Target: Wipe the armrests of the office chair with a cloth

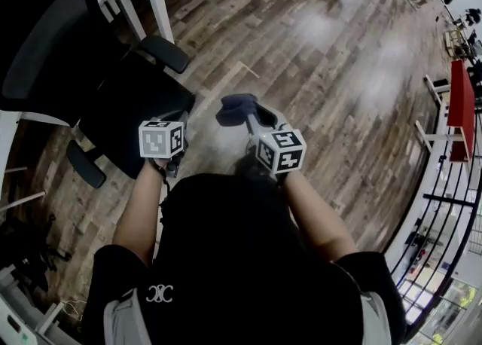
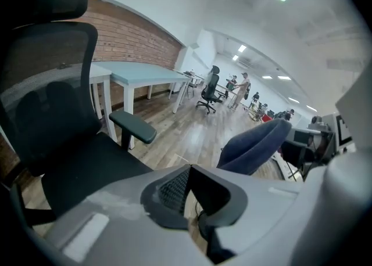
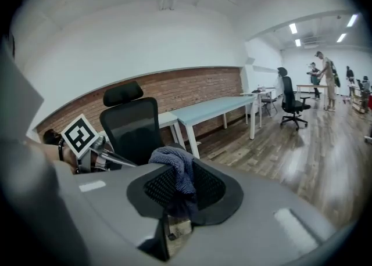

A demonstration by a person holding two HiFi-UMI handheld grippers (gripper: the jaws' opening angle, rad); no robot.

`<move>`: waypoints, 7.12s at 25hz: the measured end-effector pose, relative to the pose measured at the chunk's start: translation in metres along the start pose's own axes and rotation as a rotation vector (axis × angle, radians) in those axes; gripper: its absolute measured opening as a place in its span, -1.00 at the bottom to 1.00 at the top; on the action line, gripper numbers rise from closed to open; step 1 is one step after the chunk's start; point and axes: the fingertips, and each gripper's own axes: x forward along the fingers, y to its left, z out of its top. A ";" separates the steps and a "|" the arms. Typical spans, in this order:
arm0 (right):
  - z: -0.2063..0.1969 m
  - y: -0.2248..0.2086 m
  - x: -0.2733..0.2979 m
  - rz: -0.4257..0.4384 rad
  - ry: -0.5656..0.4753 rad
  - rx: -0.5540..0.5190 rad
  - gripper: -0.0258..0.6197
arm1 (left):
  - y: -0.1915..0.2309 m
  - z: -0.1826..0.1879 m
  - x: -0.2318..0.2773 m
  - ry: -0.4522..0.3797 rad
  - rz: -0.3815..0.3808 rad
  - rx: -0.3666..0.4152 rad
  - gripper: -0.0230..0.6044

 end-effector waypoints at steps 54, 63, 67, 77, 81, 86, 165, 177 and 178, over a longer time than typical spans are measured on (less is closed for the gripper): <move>-0.046 0.114 0.384 0.657 0.631 -0.962 -0.72 | 0.154 -0.011 0.003 -0.188 0.454 -0.839 -0.91; -0.005 0.142 0.478 0.631 0.545 -1.077 -0.72 | 0.141 -0.032 0.008 -0.176 0.456 -0.918 -0.91; 0.002 0.144 0.507 0.636 0.526 -1.092 -0.72 | 0.142 -0.030 0.015 -0.170 0.465 -0.916 -0.91; 0.025 0.118 0.542 0.618 0.525 -0.994 -0.72 | 0.135 0.006 0.038 -0.160 0.498 -0.927 -0.91; 0.023 0.089 0.533 0.634 0.552 -0.983 -0.73 | 0.131 0.029 0.055 -0.146 0.499 -0.919 -0.91; 0.000 0.063 0.491 0.721 0.579 -0.957 -0.73 | 0.131 0.053 0.078 -0.121 0.496 -0.889 -0.91; -0.183 0.054 0.515 1.242 1.003 -0.417 -0.75 | 0.203 0.060 0.089 0.043 0.698 -1.015 -0.91; -0.098 0.065 0.447 1.396 0.945 -0.346 -0.75 | 0.186 0.084 0.083 -0.056 0.684 -1.060 -0.91; -0.093 0.062 0.448 1.382 0.934 -0.356 -0.75 | 0.186 0.086 0.082 -0.071 0.686 -1.066 -0.91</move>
